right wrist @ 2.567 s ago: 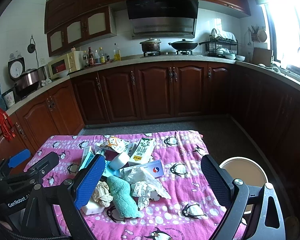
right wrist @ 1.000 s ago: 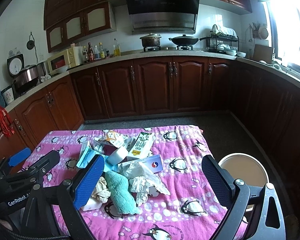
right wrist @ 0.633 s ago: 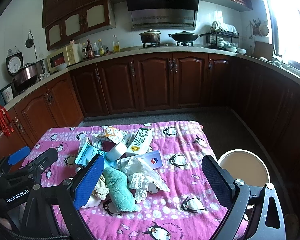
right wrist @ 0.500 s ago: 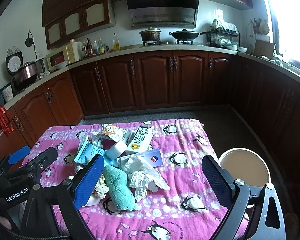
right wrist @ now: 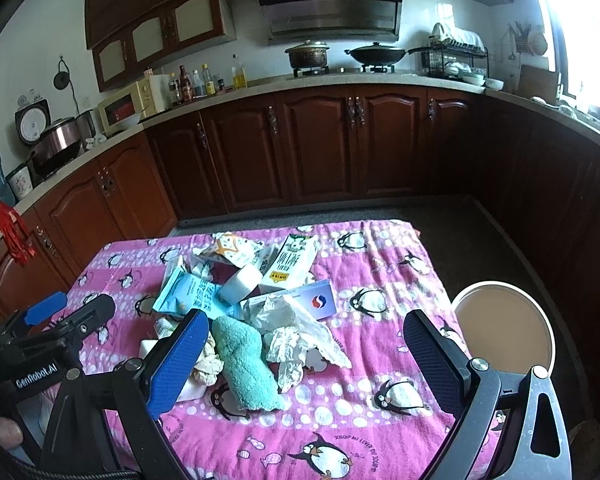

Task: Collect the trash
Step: 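Reach the right tool to the crumpled beige tissue and grasp it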

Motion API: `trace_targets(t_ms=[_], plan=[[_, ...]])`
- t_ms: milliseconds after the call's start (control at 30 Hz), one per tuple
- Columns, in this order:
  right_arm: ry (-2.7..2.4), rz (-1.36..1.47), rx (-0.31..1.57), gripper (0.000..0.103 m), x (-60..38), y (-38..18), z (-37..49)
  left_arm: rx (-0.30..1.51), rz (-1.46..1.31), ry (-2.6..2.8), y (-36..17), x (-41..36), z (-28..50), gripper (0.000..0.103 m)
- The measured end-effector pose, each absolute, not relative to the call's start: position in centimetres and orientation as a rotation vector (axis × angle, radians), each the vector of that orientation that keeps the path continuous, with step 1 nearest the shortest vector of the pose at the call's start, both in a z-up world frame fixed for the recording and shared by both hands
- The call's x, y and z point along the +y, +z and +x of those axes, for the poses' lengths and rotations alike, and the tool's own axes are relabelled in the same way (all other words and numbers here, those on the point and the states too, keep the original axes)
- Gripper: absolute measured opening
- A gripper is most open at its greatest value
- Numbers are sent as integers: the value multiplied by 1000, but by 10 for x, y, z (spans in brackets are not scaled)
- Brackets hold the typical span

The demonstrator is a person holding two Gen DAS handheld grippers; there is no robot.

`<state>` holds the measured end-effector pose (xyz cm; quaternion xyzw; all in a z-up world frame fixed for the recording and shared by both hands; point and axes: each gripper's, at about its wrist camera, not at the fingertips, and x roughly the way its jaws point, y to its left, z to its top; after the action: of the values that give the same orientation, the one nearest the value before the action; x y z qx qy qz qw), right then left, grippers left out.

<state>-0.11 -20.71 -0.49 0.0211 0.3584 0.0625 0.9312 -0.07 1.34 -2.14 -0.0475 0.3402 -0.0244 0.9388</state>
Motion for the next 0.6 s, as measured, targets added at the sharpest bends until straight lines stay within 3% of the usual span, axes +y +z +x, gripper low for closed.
trace_targets(t_ms=[167,267,500,600], plan=[[194,38,798,97,-203,-23,6,783,-106,-94,-36,31,4,102],[253,39,836,87,-196,-37,11,847,-123,-105,-51,37,6,102],[372,22,938,67,-168,-70,31,1009,-221,-112,-96,45,29,81],[382,24,951,66,-167,-76,36,1064,-267,-138,-113,42,41,74]])
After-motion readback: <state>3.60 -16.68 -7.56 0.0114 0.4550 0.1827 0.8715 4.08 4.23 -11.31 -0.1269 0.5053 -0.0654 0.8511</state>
